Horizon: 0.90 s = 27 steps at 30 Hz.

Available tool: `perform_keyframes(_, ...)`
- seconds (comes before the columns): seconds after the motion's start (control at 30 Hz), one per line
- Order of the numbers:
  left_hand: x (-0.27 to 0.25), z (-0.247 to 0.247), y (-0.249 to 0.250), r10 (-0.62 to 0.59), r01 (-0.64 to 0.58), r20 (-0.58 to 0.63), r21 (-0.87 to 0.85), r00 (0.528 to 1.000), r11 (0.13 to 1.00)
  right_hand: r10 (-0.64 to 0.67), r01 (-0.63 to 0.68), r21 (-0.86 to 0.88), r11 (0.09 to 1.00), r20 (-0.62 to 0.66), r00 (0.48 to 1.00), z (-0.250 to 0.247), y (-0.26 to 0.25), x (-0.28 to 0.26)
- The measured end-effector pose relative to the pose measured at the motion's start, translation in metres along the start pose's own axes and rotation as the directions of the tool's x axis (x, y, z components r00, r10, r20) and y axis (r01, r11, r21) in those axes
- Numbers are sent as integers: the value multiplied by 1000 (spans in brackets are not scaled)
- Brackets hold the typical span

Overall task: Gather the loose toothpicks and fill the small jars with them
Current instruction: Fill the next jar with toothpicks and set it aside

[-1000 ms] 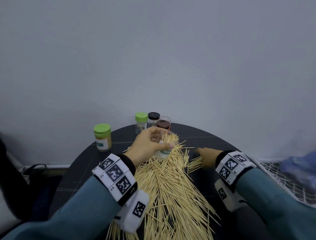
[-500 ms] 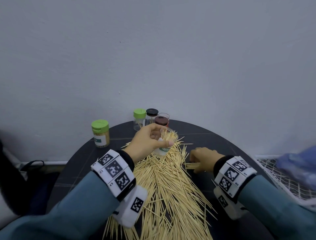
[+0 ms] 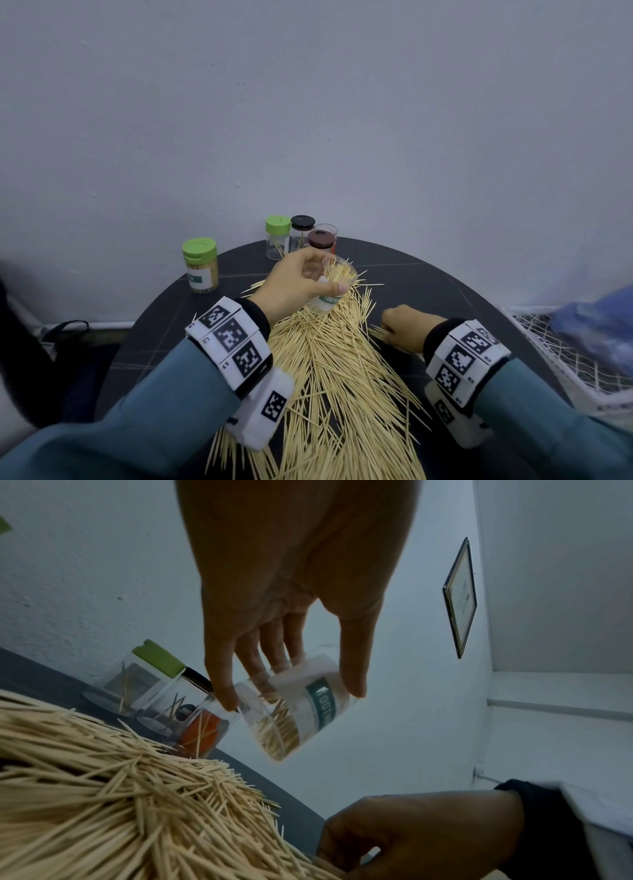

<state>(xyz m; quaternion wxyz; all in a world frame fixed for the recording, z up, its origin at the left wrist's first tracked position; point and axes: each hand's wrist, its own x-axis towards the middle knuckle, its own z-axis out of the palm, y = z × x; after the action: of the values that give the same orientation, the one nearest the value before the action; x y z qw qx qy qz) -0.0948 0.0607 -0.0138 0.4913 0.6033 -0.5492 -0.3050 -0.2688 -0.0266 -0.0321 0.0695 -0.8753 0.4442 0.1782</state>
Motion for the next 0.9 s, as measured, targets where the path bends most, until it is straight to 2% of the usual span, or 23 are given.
perform_keyframes(0.2,0,-1,0,7,-7,-2,14,1000,1000,-4,4,75,997,7,1000,-5,5,-1)
perform_keyframes(0.3,0,-1,0,9,-8,-3,26,1000,1000,-32,29,256,966,5,999,-8,12,2)
perform_keyframes(0.37,-1,0,0,6,-6,-1,26,1000,1000,-36,34,411,911,-4,999,-9,16,3)
perform_keyframes(0.47,-2,2,0,-1,1,5,18,1000,1000,-81,77,636,768,-23,996,-12,17,0)
perform_keyframes(0.57,-4,5,1,-2,2,21,26,1000,1000,-104,135,837,530,-94,990,-18,12,-6)
perform_keyframes(0.67,-6,7,1,-18,16,39,40,999,999,-38,230,914,333,-230,972,-22,7,-8)
perform_keyframes(0.77,-8,10,2,-31,28,71,45,997,999,59,354,933,62,-357,932,-28,-1,-10)
perform_keyframes(0.83,-10,11,4,-40,36,86,41,995,999,110,452,892,-16,-448,887,-32,-7,-14)
perform_keyframes(0.9,-12,13,5,-40,37,96,39,995,999,117,542,840,-14,-537,835,-35,-14,-17)
